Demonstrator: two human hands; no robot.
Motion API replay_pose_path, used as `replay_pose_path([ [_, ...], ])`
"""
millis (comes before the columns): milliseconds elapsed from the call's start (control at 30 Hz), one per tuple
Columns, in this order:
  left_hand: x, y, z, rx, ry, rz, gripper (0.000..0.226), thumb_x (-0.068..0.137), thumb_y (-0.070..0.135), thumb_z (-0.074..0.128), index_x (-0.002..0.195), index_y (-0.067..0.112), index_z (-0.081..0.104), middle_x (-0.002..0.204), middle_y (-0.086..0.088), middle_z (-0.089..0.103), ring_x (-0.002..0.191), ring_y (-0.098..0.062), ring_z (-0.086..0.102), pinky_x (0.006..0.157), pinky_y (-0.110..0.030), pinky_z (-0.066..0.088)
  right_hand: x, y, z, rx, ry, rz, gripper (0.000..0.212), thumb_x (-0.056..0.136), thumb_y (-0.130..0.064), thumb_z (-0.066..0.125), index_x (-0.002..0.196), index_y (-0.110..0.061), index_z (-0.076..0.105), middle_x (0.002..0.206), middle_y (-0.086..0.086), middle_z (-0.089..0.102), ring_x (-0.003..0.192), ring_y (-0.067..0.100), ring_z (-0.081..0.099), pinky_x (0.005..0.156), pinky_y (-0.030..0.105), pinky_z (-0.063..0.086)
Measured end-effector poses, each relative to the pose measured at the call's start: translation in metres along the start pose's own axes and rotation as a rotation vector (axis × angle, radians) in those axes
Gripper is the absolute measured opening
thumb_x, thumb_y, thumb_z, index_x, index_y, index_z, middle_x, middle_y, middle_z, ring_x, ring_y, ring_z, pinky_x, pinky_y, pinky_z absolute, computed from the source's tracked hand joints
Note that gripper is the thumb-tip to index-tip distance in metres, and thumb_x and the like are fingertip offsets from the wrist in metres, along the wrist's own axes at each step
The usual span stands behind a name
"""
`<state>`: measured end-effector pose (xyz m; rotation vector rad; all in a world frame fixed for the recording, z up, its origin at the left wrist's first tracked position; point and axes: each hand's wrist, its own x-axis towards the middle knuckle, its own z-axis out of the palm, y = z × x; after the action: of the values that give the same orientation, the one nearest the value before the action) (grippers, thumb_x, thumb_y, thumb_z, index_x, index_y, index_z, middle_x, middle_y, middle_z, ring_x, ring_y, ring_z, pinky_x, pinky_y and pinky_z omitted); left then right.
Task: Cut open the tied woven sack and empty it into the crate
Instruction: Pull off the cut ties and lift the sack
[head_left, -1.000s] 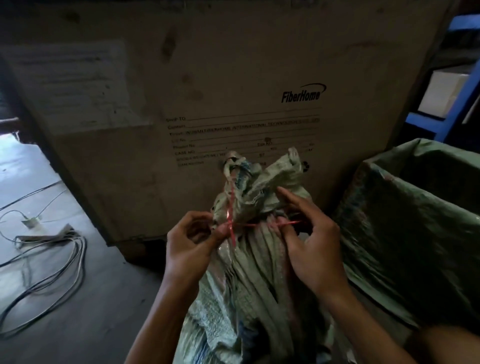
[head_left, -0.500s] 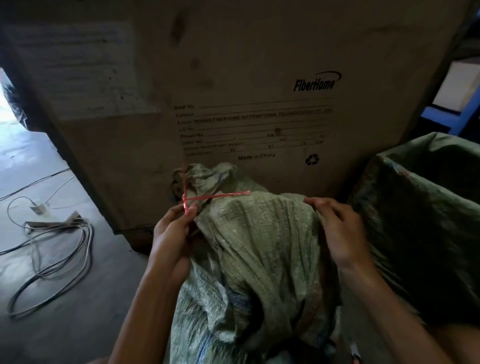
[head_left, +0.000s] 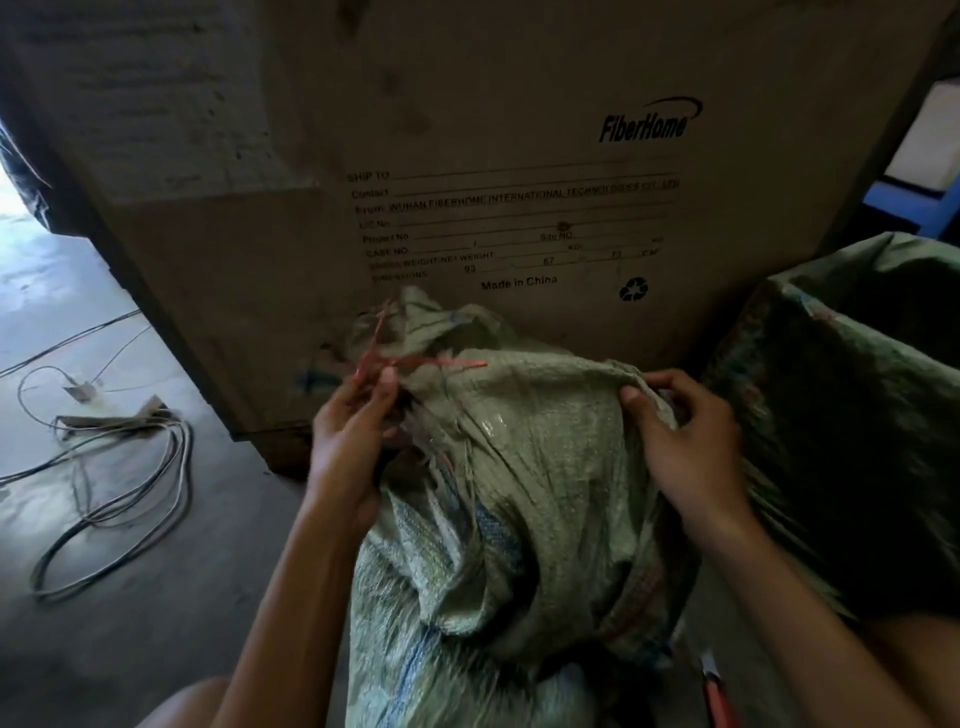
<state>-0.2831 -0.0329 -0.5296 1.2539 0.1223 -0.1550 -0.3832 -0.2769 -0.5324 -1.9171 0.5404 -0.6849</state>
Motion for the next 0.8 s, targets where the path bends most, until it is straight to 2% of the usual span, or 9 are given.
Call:
replay_pose_path([
  [133,-0.008,-0.02,0.021,0.107,-0.253,0.046,0.052,0.096,0.002,0.062,0.141,0.026,0.054,0.125,0.01,0.071,0.111,-0.007,0.07,0.085,-0.02,0.057,-0.002,-0.005,0.013,0.346,-0.106,0.262,0.012,0.099,-0.027,0.054,0.101,-0.018,0.061,0.106,0.007,0.068,0.094,0.023,0.065,0.079,0.038,0.053],
  [233,-0.008,-0.028,0.034,-0.022,-0.252,0.051,0.087,0.088,-0.019,0.06,0.158,0.024,0.031,0.146,0.006,0.054,0.117,-0.008,0.066,0.093,-0.026,0.057,0.003,-0.011,0.011,0.549,-0.023,0.376,0.01,0.1,-0.023,0.052,0.101,-0.016,0.059,0.095,0.007,0.067,0.087,0.023,0.063,0.074,0.035,0.051],
  [300,-0.006,-0.035,0.037,0.041,-0.102,0.009,0.095,0.085,-0.013,0.069,0.16,0.025,0.025,0.145,-0.001,0.054,0.117,-0.014,0.064,0.103,-0.035,0.053,0.004,-0.013,0.007,0.642,0.008,0.425,0.01,0.1,-0.023,0.051,0.101,-0.016,0.058,0.092,0.006,0.067,0.085,0.023,0.063,0.074,0.035,0.052],
  [367,-0.005,-0.044,0.036,0.214,-0.003,-0.124,0.072,0.081,0.014,0.084,0.144,0.016,0.049,0.118,-0.004,0.071,0.105,-0.024,0.071,0.093,-0.035,0.056,0.003,-0.012,0.005,0.677,-0.006,0.433,0.01,0.101,-0.023,0.051,0.102,-0.016,0.058,0.093,0.005,0.068,0.085,0.022,0.064,0.074,0.035,0.053],
  [433,-0.008,-0.049,0.034,0.266,-0.077,-0.369,0.039,0.082,0.039,0.082,0.103,0.009,0.069,0.074,-0.001,0.073,0.071,-0.021,0.072,0.066,-0.025,0.056,0.003,-0.008,0.007,0.608,-0.037,0.405,0.012,0.101,-0.024,0.051,0.103,-0.016,0.059,0.096,0.004,0.069,0.088,0.021,0.066,0.074,0.034,0.054],
  [533,-0.002,-0.057,0.03,0.169,-0.164,-0.552,0.042,0.087,0.041,0.076,0.114,0.009,0.073,0.098,-0.01,0.08,0.093,-0.028,0.076,0.085,-0.039,0.061,0.002,0.004,0.015,0.321,-0.12,0.328,0.014,0.098,-0.03,0.055,0.106,-0.021,0.061,0.105,0.0,0.069,0.095,0.018,0.066,0.077,0.035,0.055],
  [633,0.005,-0.059,0.026,0.198,-0.018,-0.398,0.026,0.093,0.021,0.072,0.11,0.001,0.071,0.1,-0.019,0.077,0.089,-0.03,0.074,0.075,-0.038,0.063,0.014,0.027,0.012,0.021,-0.048,0.206,0.003,0.093,-0.023,0.062,0.095,-0.024,0.063,0.099,-0.003,0.068,0.093,0.019,0.066,0.079,0.035,0.054],
  [700,0.013,-0.061,0.015,0.296,0.071,-0.281,0.021,0.093,0.014,0.072,0.108,0.0,0.073,0.099,-0.019,0.076,0.091,-0.03,0.073,0.082,-0.041,0.063,0.027,0.04,0.005,-0.075,0.099,0.187,0.008,0.086,-0.018,0.063,0.089,-0.026,0.063,0.095,-0.001,0.068,0.093,0.023,0.066,0.082,0.039,0.055],
  [800,0.029,-0.063,-0.014,0.544,0.231,-0.131,0.027,0.083,0.034,0.079,0.098,0.011,0.077,0.095,-0.01,0.08,0.094,-0.03,0.075,0.091,-0.054,0.06,0.043,0.06,-0.006,-0.156,0.243,0.215,0.016,0.084,-0.013,0.06,0.093,-0.026,0.062,0.099,0.009,0.07,0.096,0.028,0.065,0.087,0.04,0.053],
])
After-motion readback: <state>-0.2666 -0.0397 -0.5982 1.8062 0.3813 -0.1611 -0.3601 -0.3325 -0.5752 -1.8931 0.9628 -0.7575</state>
